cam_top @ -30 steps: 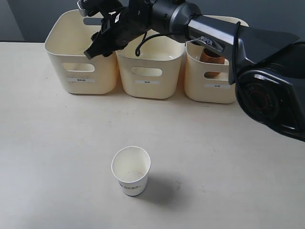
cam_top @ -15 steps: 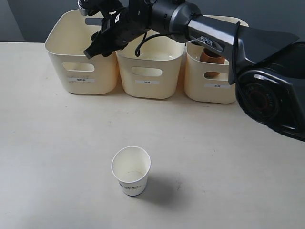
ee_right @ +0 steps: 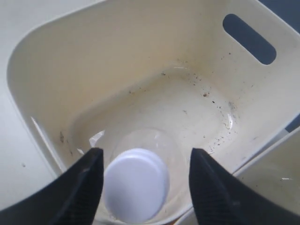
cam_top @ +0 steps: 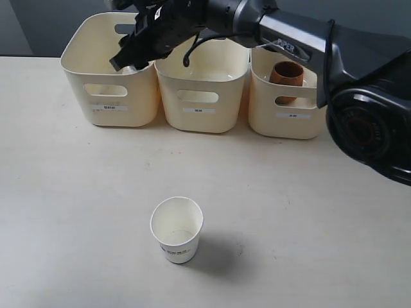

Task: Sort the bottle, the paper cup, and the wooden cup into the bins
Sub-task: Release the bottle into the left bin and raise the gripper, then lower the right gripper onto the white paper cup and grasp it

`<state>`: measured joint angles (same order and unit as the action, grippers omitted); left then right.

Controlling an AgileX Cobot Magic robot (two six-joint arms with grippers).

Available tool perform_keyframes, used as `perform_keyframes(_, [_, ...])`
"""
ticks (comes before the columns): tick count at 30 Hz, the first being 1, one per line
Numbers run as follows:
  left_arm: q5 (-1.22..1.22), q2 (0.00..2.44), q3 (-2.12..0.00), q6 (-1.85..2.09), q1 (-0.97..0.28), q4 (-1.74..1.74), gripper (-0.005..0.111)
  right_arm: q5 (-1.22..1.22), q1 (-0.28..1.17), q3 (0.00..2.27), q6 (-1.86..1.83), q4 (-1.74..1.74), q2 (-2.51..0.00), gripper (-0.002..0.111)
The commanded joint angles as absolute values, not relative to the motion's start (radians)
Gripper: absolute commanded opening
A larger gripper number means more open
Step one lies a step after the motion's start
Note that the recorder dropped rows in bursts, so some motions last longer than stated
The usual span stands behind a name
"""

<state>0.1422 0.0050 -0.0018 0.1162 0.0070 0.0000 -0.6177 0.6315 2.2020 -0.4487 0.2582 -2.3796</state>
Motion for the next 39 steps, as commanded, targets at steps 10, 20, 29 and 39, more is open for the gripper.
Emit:
perform_keyframes(10, [0.135,0.0,0.0,0.115,0.007,0.0,0.0,-0.894,0.66,2.208,-0.449,0.247,-2.151,0.053])
perform_keyframes(20, [0.135,0.0,0.0,0.115,0.007,0.0,0.0,-1.221,0.75,2.208,-0.449,0.229,-1.968,0.053])
perform_keyframes(29, [0.135,0.0,0.0,0.115,0.007,0.0,0.0,-1.221,0.855,2.168,-0.401,0.233,-1.828,0.053])
perform_keyframes(39, [0.135,0.0,0.0,0.115,0.007,0.0,0.0,-1.221,1.077,1.926,-0.388,0.0,-1.789,0.053])
